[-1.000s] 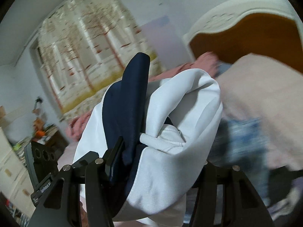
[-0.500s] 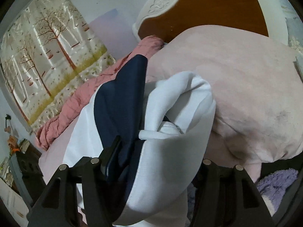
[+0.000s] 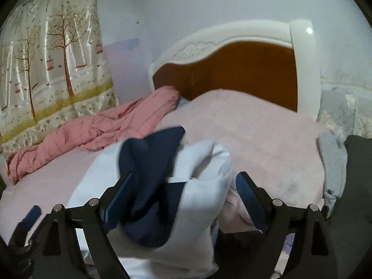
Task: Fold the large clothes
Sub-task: 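Carry the folded jacket with both tools and place it atop the clothes stack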
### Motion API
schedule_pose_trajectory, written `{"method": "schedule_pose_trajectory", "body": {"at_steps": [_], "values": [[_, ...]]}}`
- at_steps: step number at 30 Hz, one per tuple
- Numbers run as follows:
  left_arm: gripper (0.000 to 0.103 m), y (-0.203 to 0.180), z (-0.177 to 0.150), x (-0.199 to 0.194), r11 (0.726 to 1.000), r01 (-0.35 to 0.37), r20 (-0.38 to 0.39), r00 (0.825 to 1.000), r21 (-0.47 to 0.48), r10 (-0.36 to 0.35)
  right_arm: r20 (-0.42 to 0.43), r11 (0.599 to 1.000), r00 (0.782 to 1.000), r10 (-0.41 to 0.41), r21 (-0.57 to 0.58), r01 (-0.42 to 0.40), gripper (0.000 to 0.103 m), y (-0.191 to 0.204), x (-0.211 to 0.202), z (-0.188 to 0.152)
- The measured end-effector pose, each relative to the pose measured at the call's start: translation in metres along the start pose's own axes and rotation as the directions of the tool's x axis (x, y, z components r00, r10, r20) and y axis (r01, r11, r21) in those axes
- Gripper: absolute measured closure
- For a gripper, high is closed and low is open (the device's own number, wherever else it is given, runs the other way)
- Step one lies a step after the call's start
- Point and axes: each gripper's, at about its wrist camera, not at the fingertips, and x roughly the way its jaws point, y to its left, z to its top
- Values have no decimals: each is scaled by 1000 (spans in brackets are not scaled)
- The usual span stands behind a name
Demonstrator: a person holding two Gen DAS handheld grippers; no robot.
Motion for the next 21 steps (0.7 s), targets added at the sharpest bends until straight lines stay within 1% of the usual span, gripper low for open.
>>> {"method": "schedule_pose_trajectory", "body": {"at_steps": [3, 5, 6, 7, 10, 12, 15, 18, 21], "values": [[0, 13, 11, -21, 999, -20, 56, 998, 36, 18, 45, 1000, 999, 6, -20, -5, 13, 11, -25, 2], [0, 26, 18, -34, 999, -35, 85, 996, 35, 32, 82, 998, 997, 10, -66, -4, 9, 25, -42, 2], [0, 34, 19, -41, 998, -47, 101, 994, 33, 44, 98, 997, 995, 17, -81, -9, 3, 30, -51, 0], [0, 41, 22, -45, 998, -56, 112, 992, 33, 52, 118, 995, 993, 28, -97, -17, 0, 37, -60, -1], [0, 63, 21, -61, 996, -84, 142, 987, 38, 77, 168, 991, 984, 65, -129, -43, 0, 58, -84, -11], [0, 79, 18, -69, 993, -110, 150, 983, 46, 102, 170, 987, 981, 92, -146, -67, 0, 71, -92, -18], [0, 102, 8, -77, 990, -134, 138, 982, 51, 126, 147, 982, 983, 114, -168, -89, 0, 86, -94, -31], [0, 124, -6, -84, 987, -151, 129, 981, 59, 142, 134, 982, 981, 139, -150, -119, 0, 99, -95, -54], [0, 148, -19, -85, 983, -171, 117, 980, 68, 162, 130, 983, 982, 139, -141, -120, 0, 115, -89, -80]]}}
